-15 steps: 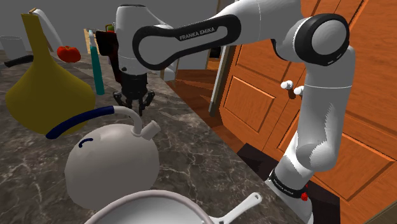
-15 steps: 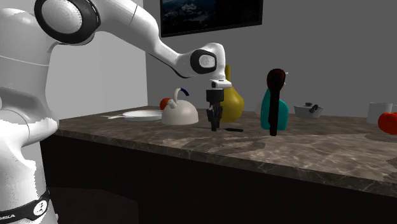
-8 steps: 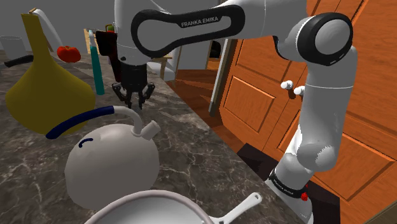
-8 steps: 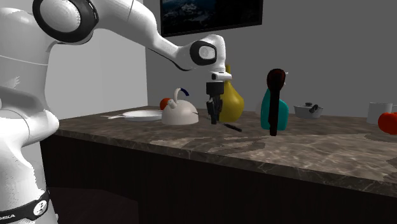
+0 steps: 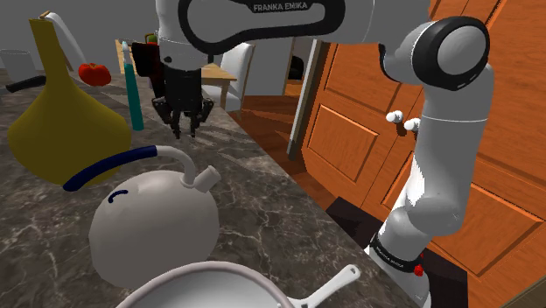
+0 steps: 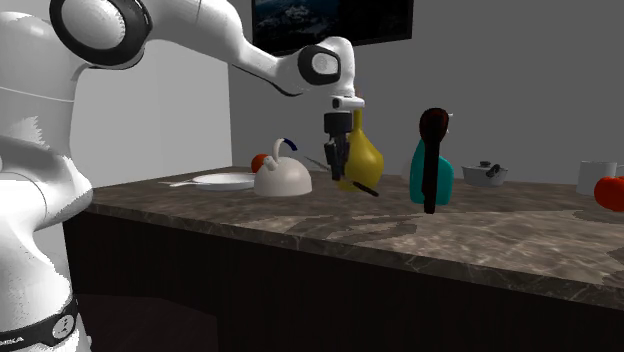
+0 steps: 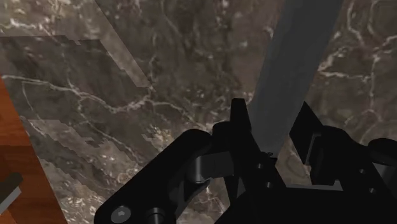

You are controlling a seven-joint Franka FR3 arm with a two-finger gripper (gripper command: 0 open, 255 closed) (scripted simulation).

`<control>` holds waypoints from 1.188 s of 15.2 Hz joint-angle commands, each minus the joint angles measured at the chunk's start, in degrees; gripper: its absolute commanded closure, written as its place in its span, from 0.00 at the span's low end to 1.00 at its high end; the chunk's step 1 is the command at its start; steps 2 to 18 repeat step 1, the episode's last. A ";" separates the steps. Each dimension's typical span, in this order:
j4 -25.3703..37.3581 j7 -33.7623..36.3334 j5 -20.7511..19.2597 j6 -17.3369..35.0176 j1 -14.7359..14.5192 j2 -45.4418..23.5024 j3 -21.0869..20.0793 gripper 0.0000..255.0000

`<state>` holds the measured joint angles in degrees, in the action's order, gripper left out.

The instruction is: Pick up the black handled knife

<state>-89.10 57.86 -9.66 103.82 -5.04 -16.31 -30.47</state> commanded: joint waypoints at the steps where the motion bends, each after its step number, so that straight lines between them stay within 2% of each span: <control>1: 0.43 -0.04 0.01 -0.45 -0.02 -0.02 0.00 1.00; 18: 0.43 -0.04 0.01 -0.45 -0.02 -0.02 0.00 1.00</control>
